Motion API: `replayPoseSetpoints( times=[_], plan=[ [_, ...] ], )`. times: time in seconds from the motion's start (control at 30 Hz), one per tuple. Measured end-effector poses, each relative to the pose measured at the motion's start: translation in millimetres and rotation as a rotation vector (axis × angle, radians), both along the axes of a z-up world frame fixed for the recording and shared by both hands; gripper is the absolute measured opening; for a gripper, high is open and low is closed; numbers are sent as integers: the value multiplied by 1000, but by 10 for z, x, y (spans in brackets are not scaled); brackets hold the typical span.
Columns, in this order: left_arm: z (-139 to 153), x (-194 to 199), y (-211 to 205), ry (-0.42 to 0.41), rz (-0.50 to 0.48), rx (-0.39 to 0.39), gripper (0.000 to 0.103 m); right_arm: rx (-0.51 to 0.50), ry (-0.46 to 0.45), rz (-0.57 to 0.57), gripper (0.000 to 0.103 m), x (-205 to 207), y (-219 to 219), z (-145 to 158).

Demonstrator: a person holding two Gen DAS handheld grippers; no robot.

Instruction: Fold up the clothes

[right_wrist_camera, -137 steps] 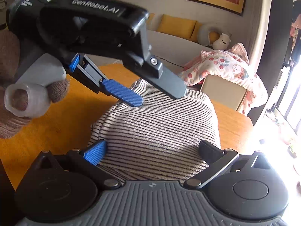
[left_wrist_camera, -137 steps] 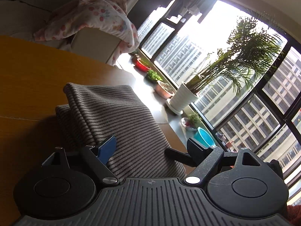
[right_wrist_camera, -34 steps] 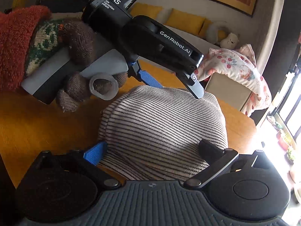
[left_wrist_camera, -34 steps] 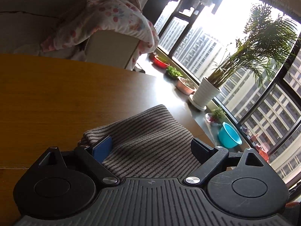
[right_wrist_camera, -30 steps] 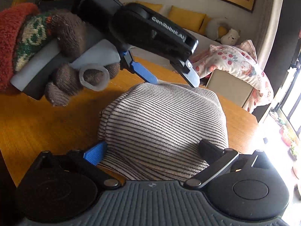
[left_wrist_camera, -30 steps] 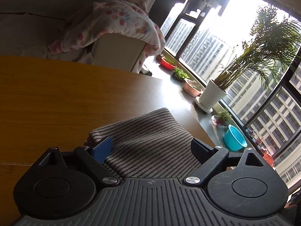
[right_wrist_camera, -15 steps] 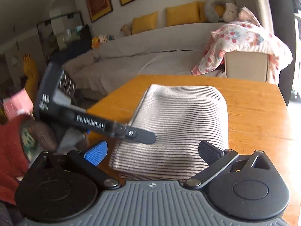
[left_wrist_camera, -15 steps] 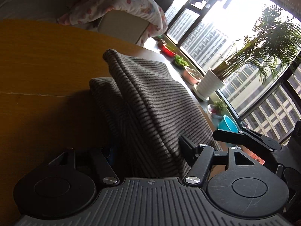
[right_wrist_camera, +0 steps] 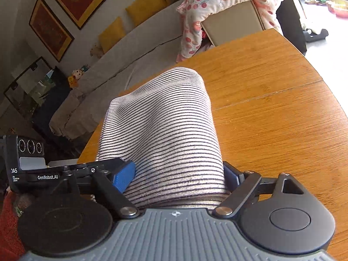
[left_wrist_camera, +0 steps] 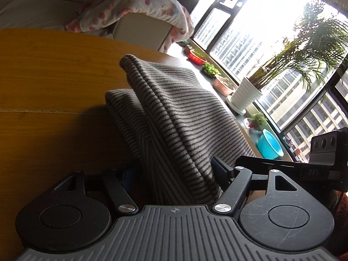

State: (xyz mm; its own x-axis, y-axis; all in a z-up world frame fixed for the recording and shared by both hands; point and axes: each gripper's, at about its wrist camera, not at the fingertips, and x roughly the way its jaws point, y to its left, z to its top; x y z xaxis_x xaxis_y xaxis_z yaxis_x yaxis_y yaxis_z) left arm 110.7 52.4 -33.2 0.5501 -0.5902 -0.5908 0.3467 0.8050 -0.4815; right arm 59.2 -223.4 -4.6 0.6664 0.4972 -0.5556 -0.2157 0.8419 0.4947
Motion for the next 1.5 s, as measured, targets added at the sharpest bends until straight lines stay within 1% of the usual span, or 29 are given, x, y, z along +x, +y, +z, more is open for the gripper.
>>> replayPoseSetpoints(
  times=[0.03,0.1,0.17,0.23,0.3,0.33,0.43,0.47,0.53,0.57,0.6,0.7,0.77,0.83,0.87,0.9,0.93,0.97,1.03,1.07,1.1,1.13,1.17,1.2,1.27,1.33,1.4,1.47,1.5],
  plan=[
    [2,-3,5,-4,3,6,78,-5,-33,18,83,-51,43,68],
    [5,-4,27,-10,7,13,78,33,-112,78,83,-167,73,243],
    [7,-2,66,-11,9,16,81,20,-139,117,83,-228,85,351],
    [-11,-3,89,-6,3,12,82,-61,-104,120,83,-224,107,334],
    [-29,-12,83,-6,-7,10,82,-171,-20,101,81,-146,121,180],
    [-32,-17,69,-10,-14,11,82,-198,7,97,81,-111,112,119],
    [-22,-40,35,-26,-22,31,82,-114,-7,90,82,-37,-28,210],
    [-24,-35,40,-24,-24,29,82,-80,-21,85,87,-2,-81,268],
    [-28,-24,48,-23,-28,26,83,10,-57,72,92,175,-212,410],
    [-29,-20,47,-24,-31,27,83,37,-57,62,95,303,-256,437],
    [-30,-17,46,-26,-33,29,83,53,-51,49,95,445,-286,446],
    [-29,-22,62,-26,-40,30,83,69,18,25,95,883,-280,337],
    [-26,-22,83,-22,-43,30,83,75,79,27,95,1156,-203,186],
    [-26,-19,107,-20,-45,31,84,109,152,35,95,1360,-112,19],
    [-24,-18,120,-21,-45,33,85,130,177,39,90,1421,-73,-40],
    [-22,-19,137,-21,-40,37,85,147,174,49,83,1434,-29,-46],
    [-19,-19,155,-22,-35,42,86,151,136,67,71,1393,22,9],
    [-17,-23,178,-21,-34,42,87,146,78,87,70,1320,69,99],
    [-17,-37,209,-20,-41,40,88,176,-36,131,67,1152,102,276],
    [-15,-43,216,-21,-44,40,89,189,-57,135,67,1104,95,327],
    [-14,-38,211,-23,-44,44,91,195,-45,122,67,1095,75,342],
    [-12,-31,204,-25,-44,48,91,152,-27,95,67,1105,71,331],
    [-10,-24,197,-27,-43,52,92,63,-5,54,64,1134,85,297],
    [-3,-4,191,-25,-33,47,92,17,11,27,64,1148,76,257],
    [27,32,178,-19,-14,33,91,7,28,-1,67,1146,11,165],
    [116,14,152,-53,-10,45,88,-2,46,-29,67,1144,-54,74],
    [209,16,125,-92,-14,60,88,1,48,-44,72,1136,-82,26],
    [304,122,102,-113,-11,40,87,8,46,-53,78,1125,-99,-9],
    [352,164,96,-123,-11,16,80,11,45,-58,79,1120,-107,-26]
  ],
)
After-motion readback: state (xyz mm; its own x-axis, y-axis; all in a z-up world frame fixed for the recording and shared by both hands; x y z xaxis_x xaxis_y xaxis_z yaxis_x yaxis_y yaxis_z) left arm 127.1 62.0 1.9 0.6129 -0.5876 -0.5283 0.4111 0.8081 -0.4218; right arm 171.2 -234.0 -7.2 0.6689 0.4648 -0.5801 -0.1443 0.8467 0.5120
